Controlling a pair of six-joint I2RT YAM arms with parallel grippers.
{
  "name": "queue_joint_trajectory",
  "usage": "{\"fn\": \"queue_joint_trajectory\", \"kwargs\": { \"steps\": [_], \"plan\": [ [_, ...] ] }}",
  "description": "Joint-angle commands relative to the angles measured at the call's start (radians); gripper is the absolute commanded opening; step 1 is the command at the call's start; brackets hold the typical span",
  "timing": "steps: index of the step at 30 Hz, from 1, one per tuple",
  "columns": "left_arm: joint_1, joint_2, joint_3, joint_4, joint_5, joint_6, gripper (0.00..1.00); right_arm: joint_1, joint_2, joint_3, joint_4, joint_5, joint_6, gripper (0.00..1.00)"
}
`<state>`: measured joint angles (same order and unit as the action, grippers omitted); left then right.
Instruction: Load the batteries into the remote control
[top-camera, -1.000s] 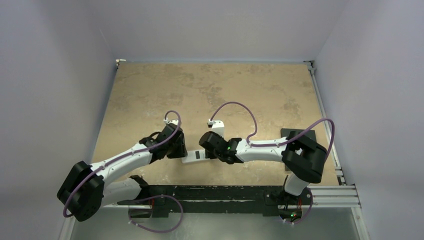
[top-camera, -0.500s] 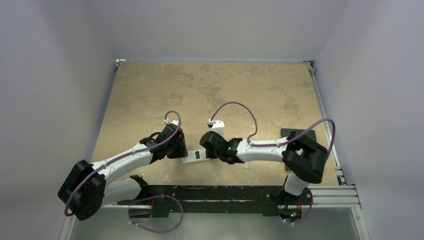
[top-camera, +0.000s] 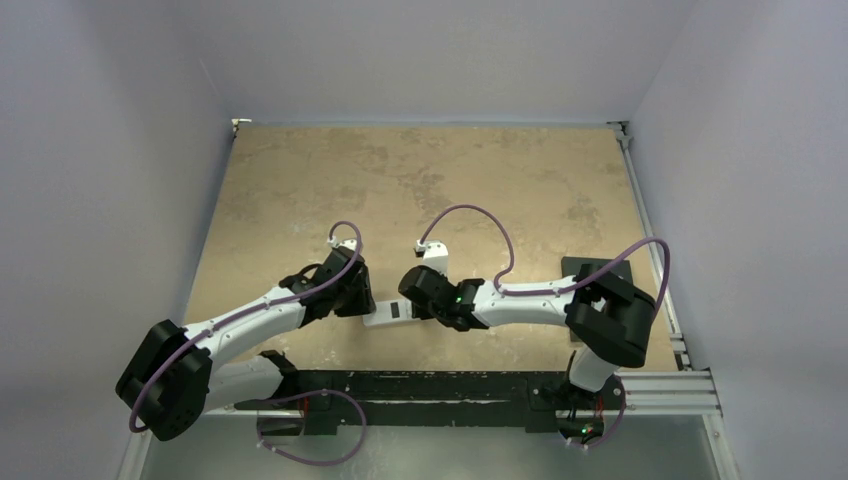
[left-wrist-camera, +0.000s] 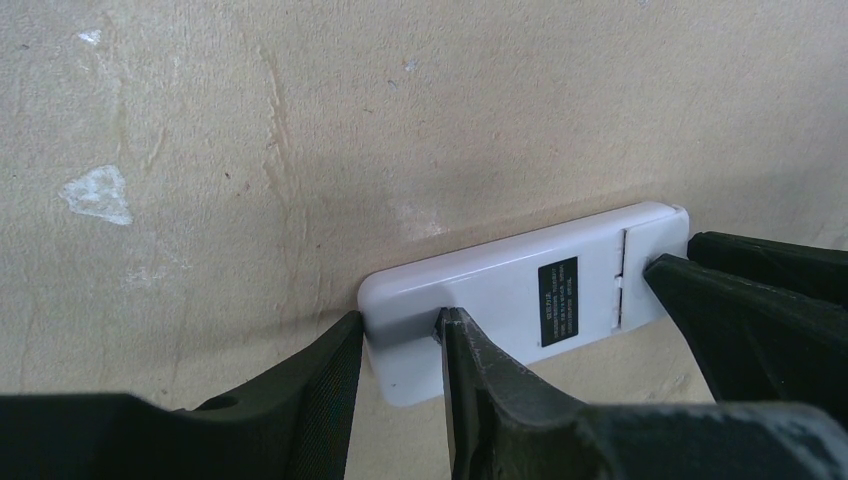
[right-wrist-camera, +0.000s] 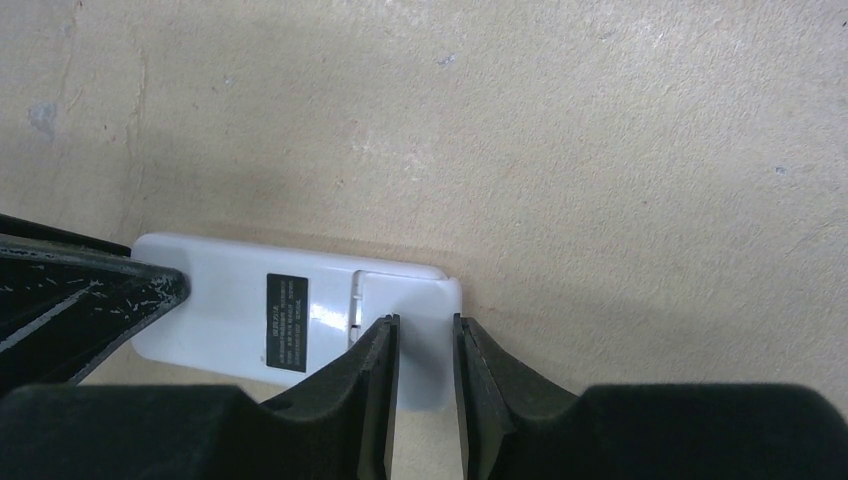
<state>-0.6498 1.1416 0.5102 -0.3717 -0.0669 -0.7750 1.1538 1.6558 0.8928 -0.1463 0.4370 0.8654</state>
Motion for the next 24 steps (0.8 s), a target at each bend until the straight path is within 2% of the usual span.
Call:
{"fn": "queue_joint_trajectory", "kwargs": {
  "steps": [1, 16, 24],
  "plan": [
    [-0.001, 0.006, -0.004, 0.037, 0.035, -0.018, 0.33, 0.036, 0.027, 0.035, 0.002, -0.039, 0.007, 0.32],
    [-0.001, 0.023, -0.001, 0.052, 0.052, -0.009, 0.33, 0.088, 0.145, 0.174, -0.165, 0.032, -0.01, 0.34],
    [0.0, 0.018, -0.001, 0.054, 0.058, -0.002, 0.33, 0.093, 0.157, 0.176, -0.156, 0.009, -0.005, 0.34]
  ]
}}
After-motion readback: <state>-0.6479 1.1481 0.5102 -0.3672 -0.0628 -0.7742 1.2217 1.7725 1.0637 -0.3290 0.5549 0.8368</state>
